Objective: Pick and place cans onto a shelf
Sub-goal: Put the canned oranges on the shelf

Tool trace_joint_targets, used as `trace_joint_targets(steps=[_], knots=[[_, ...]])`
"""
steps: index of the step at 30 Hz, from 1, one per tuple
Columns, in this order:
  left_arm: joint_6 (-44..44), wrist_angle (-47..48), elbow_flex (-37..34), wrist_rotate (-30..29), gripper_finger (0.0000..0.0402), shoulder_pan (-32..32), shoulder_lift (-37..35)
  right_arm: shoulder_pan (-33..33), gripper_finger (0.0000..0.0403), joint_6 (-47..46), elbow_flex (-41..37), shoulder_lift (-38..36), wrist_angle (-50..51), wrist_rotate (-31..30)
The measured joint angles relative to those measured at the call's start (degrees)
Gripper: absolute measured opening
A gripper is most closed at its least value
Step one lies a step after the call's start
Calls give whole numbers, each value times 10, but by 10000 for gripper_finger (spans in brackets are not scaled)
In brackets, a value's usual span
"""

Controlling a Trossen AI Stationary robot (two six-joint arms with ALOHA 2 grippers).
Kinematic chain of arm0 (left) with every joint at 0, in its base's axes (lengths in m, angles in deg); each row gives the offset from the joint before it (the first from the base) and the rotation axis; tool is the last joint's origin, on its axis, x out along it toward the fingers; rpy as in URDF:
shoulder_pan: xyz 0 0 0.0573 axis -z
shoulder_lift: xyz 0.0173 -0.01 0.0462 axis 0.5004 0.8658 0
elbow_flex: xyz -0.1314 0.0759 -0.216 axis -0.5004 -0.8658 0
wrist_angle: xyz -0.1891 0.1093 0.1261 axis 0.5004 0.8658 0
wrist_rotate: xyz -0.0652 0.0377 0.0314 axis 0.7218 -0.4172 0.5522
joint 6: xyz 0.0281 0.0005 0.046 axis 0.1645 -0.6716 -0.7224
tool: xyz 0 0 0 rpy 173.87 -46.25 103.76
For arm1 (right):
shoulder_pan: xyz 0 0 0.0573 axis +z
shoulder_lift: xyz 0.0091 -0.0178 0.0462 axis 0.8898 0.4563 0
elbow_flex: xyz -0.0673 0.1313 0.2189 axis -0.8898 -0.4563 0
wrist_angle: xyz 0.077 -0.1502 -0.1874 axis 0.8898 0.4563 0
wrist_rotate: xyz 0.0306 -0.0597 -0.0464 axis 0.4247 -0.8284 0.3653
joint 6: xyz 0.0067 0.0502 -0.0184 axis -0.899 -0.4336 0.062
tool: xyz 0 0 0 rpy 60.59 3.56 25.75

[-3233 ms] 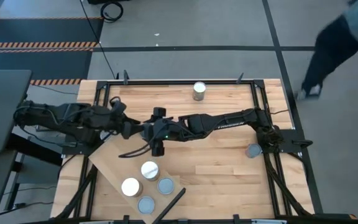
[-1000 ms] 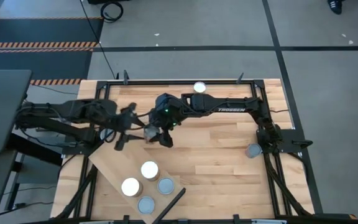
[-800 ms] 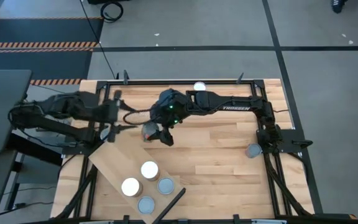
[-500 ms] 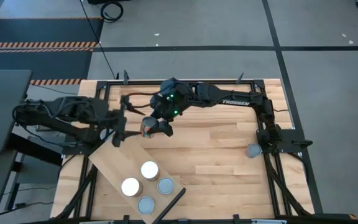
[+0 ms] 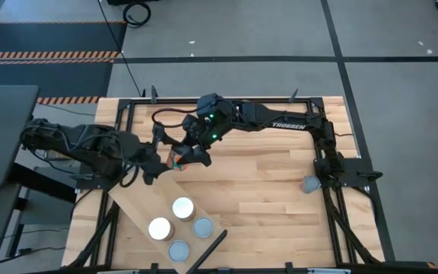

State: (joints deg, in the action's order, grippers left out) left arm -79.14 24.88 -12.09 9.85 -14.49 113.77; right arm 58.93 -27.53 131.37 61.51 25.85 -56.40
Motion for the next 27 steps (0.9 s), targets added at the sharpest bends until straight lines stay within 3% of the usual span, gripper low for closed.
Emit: trace_joint_targets(steps=[7,17,22,27], knots=[[-22,2,0,-12,258,29,0,0,319,-9,0,0,-5,-19],[-1,47,0,-105,264,110,-28,-16,323,-19,0,-18,6,13],[101,163,1,-142,258,161,-40,-19,323,-28,0,-33,18,3],[243,263,1,-148,258,227,-33,-1,324,-29,0,-39,12,-62]])
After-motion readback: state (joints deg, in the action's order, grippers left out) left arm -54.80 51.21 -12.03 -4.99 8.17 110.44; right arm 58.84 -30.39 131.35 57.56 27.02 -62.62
